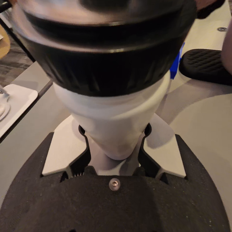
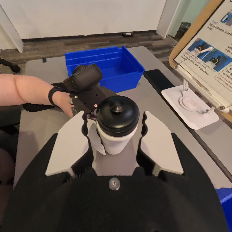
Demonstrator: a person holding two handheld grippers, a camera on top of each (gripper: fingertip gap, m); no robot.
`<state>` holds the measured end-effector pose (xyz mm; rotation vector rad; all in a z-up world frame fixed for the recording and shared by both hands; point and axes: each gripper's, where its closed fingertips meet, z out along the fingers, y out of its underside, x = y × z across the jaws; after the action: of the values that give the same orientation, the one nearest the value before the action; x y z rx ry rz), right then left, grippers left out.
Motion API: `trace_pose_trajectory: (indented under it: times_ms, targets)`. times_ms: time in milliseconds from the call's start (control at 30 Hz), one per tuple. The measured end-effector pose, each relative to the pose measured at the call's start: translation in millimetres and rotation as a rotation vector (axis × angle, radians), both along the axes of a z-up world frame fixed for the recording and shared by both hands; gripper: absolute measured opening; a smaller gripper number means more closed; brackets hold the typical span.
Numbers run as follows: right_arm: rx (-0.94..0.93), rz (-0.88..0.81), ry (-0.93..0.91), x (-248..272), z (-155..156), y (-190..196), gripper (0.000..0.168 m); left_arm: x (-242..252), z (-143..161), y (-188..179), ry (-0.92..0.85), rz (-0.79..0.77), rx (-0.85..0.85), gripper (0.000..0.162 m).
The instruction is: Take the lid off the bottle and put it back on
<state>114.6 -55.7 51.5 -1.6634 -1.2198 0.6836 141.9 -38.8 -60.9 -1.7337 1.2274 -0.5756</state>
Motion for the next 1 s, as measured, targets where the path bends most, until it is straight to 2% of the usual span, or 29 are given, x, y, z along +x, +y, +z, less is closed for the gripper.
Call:
trace_pose_trajectory:
  times_ms: [67, 100, 533, 667, 867, 1000]
  targets:
    - [0.049, -0.049, -0.019, -2.6, -1.8, 4.0, 0.081, -0.2, -0.2, 0.4, 0.004, 0.012, -0.001, 0.095]
    - [0.067, -0.063, -0.032, -3.2, -3.4, 5.6, 0.073, -0.1, -0.2, 0.3, 0.008, 0.013, 0.003, 0.095]
    - [0.056, -0.022, -0.070, -0.7, -10.0, 6.9, 0.071, -0.6, -0.8, 0.0, 0.009, 0.005, -0.013, 0.095]
    - [0.034, 0.111, -0.040, -0.3, -8.9, -0.1, 0.071, 2.1, -0.3, -4.4, 0.004, -0.054, 0.003, 0.095]
    - [0.016, 0.479, 0.073, 5.9, -5.1, -30.2, 0.072, 16.0, -0.5, -36.0, -0.024, -0.286, -0.007, 0.095]
    - [-0.007, 0.523, 0.161, 10.4, 3.9, -30.6, 0.071, 19.2, -1.1, -43.8, -0.043, -0.326, -0.041, 0.095]
